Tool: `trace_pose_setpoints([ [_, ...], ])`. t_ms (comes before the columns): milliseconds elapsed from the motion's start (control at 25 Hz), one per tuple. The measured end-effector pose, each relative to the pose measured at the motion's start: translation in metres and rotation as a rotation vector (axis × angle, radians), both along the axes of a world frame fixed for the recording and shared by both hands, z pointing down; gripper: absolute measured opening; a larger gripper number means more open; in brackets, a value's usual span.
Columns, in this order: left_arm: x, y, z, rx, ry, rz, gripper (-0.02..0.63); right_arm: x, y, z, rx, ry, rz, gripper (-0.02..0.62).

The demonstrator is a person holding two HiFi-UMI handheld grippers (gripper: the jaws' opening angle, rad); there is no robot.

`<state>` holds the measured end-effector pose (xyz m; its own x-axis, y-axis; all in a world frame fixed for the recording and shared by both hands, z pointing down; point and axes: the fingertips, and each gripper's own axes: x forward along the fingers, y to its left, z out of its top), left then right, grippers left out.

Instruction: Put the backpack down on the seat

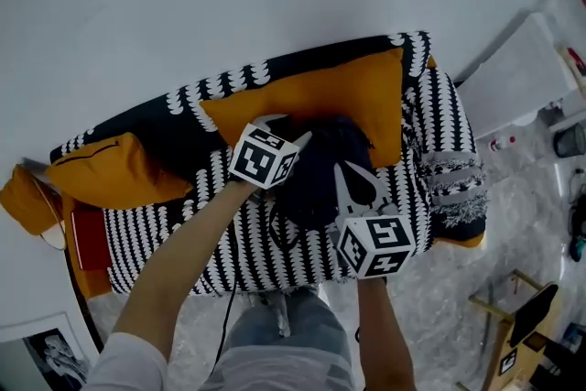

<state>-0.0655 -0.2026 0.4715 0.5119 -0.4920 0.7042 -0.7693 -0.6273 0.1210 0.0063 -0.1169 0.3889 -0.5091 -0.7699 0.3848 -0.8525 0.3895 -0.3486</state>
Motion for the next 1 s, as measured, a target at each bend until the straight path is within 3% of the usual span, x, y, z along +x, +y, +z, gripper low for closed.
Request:
trace_pose_setpoints([
  [240,-0.025,-0.003,-0.008,0.037,-0.075,-0.076,0.189,-0.006,0.006,-0.009,0.006,-0.013,-0.011,0.002],
  [360,-0.038,-0.001,-0.015,0.031,-0.076,-0.109,0.19,-0.011,0.01,-0.012,0.006,-0.024,-0.011,0.002],
  [1000,-0.065,0.112,-0.095,0.122,0.132,-0.21,0.187,-0.069,0.06,-0.068,0.066,0.022,-0.035,0.002],
])
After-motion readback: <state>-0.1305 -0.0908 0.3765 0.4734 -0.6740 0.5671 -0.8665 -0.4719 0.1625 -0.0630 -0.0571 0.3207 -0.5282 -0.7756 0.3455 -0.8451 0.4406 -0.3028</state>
